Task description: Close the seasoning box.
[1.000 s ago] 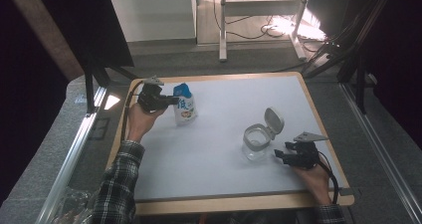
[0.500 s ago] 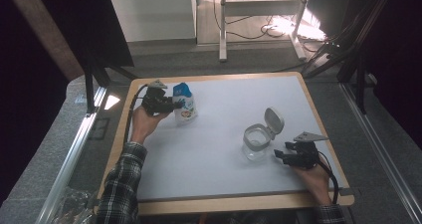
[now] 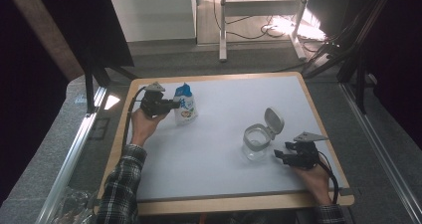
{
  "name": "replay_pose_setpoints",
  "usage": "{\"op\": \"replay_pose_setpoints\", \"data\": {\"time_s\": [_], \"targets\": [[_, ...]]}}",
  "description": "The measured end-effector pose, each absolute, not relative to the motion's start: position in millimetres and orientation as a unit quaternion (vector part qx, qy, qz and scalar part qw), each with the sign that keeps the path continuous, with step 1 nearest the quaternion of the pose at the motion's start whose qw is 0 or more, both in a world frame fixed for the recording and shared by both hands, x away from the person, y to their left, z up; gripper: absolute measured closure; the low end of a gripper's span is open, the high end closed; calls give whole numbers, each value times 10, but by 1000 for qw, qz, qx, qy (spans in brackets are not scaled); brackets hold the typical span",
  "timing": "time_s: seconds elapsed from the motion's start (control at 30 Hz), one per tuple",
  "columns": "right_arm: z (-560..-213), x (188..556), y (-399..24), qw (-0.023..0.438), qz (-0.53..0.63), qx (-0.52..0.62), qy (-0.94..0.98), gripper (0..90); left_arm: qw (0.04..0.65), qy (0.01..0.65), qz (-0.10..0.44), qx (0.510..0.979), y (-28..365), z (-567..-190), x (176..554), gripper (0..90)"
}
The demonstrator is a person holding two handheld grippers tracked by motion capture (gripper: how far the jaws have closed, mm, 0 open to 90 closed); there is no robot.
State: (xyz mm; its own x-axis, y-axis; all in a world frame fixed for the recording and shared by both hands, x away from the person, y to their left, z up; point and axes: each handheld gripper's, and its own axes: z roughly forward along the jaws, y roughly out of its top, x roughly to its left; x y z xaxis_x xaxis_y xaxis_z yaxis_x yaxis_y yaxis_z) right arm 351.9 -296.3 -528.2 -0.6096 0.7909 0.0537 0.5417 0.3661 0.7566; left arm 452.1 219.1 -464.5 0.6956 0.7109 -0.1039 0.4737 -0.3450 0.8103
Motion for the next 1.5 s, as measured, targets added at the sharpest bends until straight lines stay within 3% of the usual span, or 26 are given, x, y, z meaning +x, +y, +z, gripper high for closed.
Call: {"op": "replay_pose_setpoints", "data": {"time_s": [0.17,0.4,0.5,0.77,1.5], "targets": [[-5282,3520,-2965,161,385,411,810,390,429,360,135,818,2178,-4609,4529,848],[-5282,3520,-2965,160,386,411,810,388,413,353,142,828,2120,-4549,4565,690],[-5282,3520,-2964,161,385,411,810,387,420,352,139,825,2110,-4499,4589,714],[-5282,3521,-2966,160,386,411,810,384,415,352,137,828,2085,-4441,4609,881],[-5276,3525,-2977,156,388,411,810,391,432,333,125,829,1966,-4384,4444,897]]}}
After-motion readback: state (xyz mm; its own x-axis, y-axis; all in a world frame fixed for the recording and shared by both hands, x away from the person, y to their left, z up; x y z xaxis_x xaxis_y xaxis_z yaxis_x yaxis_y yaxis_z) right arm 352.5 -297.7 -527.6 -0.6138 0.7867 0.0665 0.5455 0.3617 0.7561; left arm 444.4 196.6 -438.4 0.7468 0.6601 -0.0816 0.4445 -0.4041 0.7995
